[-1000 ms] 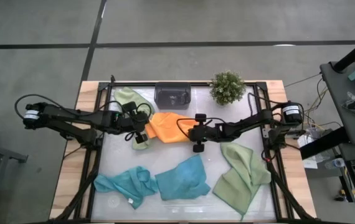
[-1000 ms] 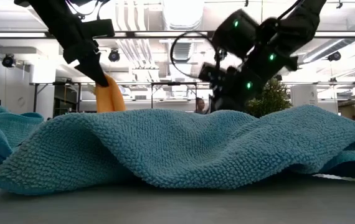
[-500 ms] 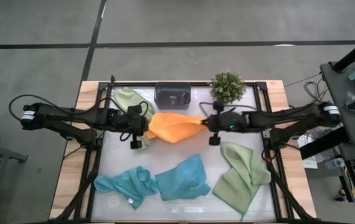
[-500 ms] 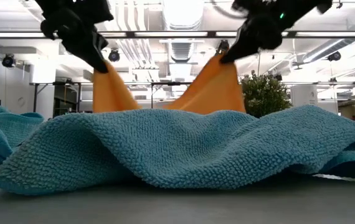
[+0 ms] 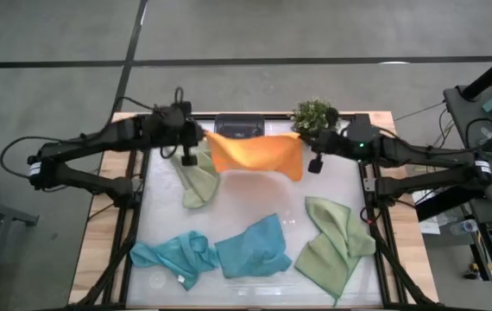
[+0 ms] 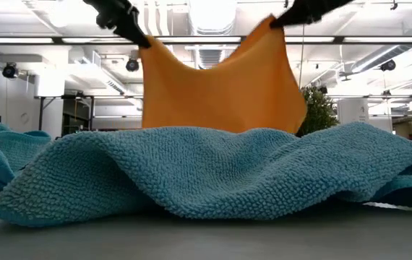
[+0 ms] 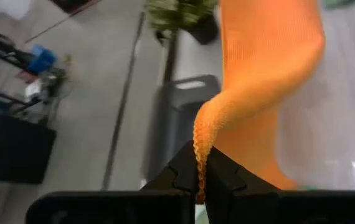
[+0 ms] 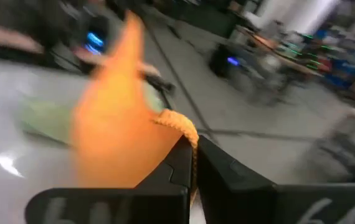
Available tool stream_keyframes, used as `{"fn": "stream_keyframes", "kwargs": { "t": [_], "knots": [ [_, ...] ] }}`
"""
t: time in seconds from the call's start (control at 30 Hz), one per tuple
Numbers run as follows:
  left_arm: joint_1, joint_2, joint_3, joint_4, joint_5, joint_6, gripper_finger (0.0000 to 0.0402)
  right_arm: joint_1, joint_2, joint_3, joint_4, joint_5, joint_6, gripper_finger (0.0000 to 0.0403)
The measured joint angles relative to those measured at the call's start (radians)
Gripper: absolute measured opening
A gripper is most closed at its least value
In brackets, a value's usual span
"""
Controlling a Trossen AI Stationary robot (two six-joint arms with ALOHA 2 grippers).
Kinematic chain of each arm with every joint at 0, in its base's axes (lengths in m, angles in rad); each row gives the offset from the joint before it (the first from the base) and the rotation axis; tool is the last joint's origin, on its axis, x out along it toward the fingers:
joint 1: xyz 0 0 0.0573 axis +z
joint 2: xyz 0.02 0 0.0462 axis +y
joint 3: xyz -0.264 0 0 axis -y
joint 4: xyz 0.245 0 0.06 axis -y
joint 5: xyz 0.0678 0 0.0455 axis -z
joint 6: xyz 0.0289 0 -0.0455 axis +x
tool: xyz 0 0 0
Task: Fold microfiber towels
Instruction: Fold the orange microfiber towel
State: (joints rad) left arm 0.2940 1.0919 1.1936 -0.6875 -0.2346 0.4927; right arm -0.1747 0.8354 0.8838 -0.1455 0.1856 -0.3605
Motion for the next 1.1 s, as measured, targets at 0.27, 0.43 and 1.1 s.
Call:
{"fn": "stream_keyframes", "kwargs": {
  "t": [0.27,0.43,1.1],
  "knots": [
    [0.013,-0.039,0.032,-0.057,0.173,-0.033,0.0,-0.007,-0.01,0.169,-0.26,0.008,0.015,0.0008],
    [0.025,-0.038,0.031,-0.065,0.174,-0.03,0.0,-0.014,0.024,0.202,-0.399,0.017,0.011,0.0008],
    [0.184,-0.027,-0.007,-0.098,0.346,0.009,0.0,-0.046,-0.017,0.108,-0.457,0.167,0.015,0.0008]
  ]
}}
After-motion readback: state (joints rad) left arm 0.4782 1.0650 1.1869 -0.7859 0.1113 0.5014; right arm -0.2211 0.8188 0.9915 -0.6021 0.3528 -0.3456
